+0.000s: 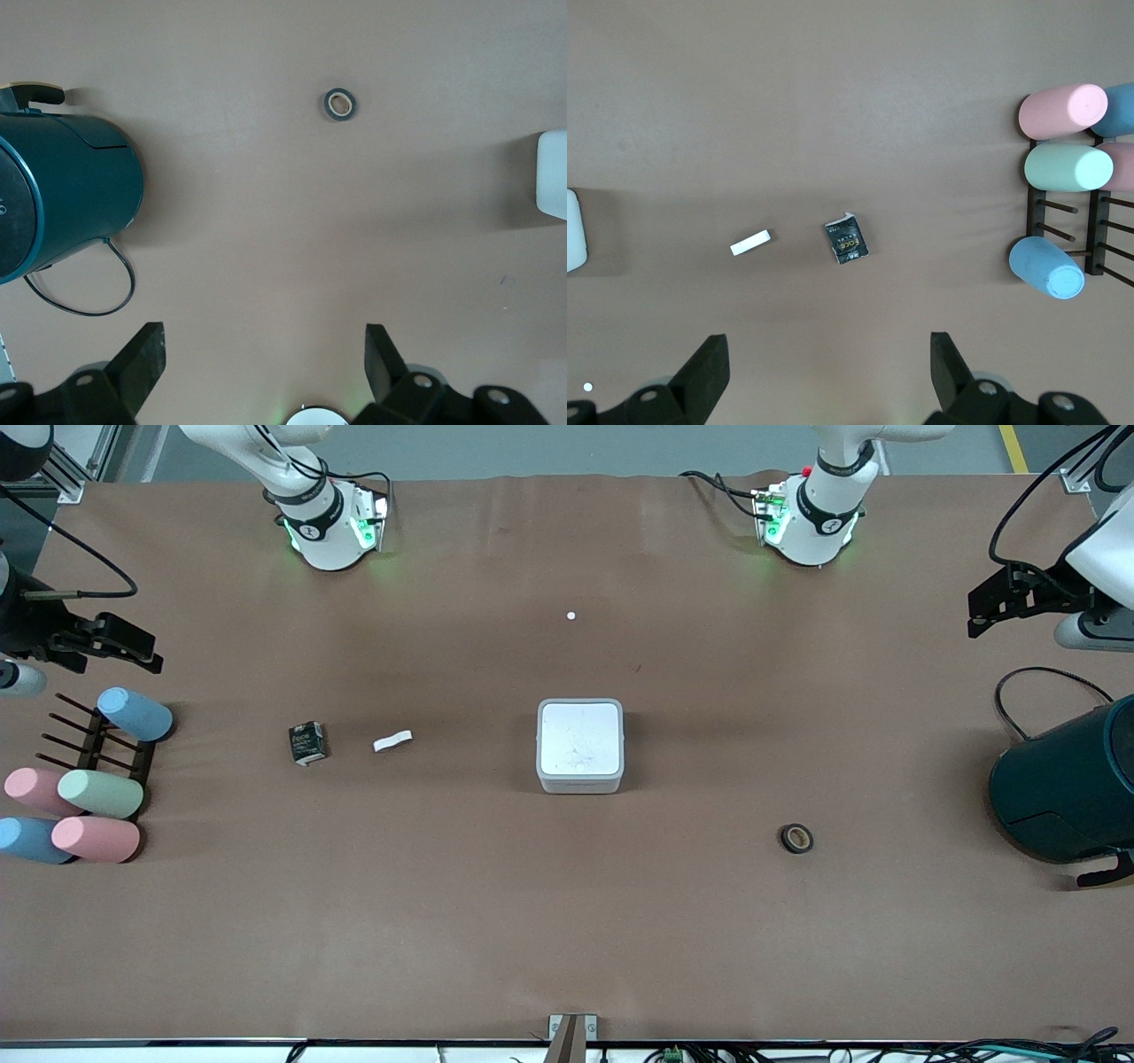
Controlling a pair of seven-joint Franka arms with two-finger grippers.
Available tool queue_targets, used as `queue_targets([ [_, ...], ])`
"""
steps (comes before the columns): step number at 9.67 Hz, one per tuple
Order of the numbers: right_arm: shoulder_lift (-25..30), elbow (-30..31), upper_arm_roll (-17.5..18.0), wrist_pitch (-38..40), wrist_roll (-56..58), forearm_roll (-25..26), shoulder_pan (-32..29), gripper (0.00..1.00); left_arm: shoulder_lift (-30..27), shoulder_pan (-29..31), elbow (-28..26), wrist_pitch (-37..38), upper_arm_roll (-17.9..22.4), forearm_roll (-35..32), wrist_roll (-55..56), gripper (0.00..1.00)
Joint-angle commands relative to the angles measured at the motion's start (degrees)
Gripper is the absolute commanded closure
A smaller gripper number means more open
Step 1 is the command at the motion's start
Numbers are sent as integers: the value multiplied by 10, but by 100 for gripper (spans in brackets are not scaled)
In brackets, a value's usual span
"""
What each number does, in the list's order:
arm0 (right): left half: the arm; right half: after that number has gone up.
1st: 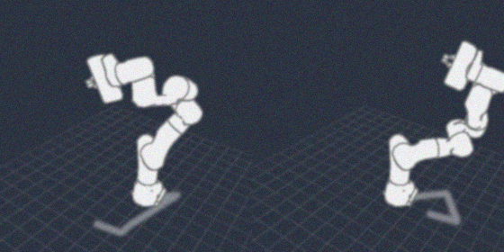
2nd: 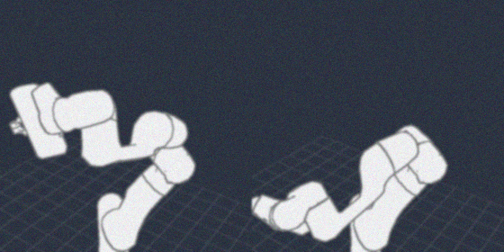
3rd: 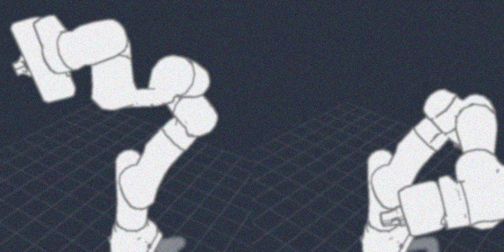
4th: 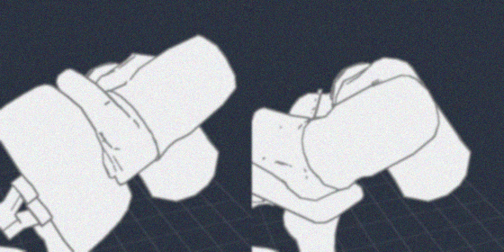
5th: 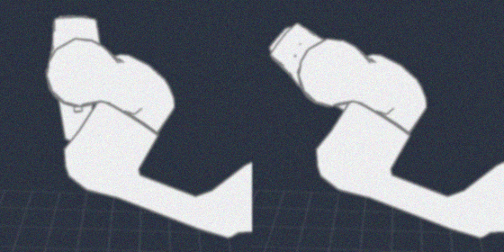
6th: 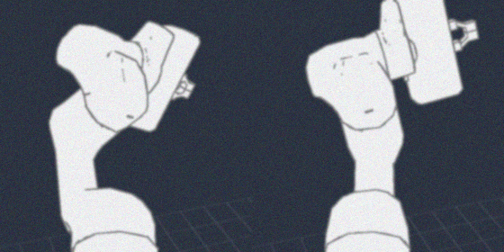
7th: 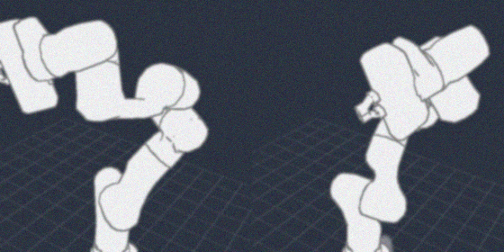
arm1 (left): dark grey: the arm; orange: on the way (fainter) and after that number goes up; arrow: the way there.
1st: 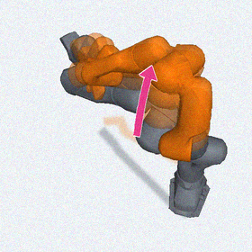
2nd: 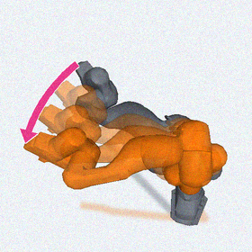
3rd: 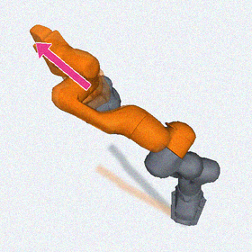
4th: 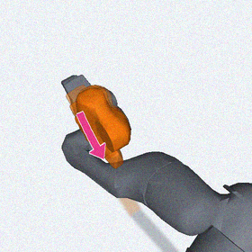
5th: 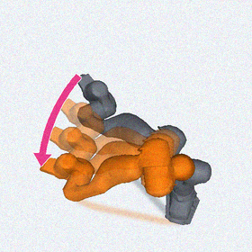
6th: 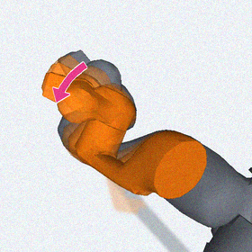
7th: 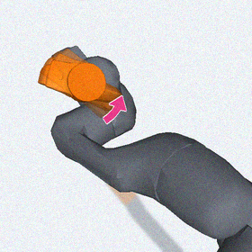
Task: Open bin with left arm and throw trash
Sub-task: 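Reach the left gripper to the bin lid while the right gripper reaches the packet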
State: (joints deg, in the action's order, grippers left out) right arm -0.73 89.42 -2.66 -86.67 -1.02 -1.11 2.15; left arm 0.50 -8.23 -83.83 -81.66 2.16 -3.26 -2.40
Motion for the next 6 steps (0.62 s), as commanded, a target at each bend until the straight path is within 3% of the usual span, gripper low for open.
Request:
queue_targets([
  [1, 4, 5, 2, -3, -10, -1, 0, 0, 9, -6, 19, 2, -1, -1, 5, 1],
  [3, -5, 14, 3, 0, -9, -1, 1, 0, 27, -20, 13, 6, -13, 8, -15, 1],
  [4, -28, 32, 4, -6, -7, -3, -2, 0, 34, -27, 11, 10, -18, 33, -28, 30],
  [5, -32, 52, 4, -23, -6, -4, 3, 0, 71, -43, 13, 3, -36, 76, -11, 72],
  [6, -35, 93, 5, -61, -3, -5, 11, 0, 118, -76, 17, -42, -55, 81, 0, 92],
])
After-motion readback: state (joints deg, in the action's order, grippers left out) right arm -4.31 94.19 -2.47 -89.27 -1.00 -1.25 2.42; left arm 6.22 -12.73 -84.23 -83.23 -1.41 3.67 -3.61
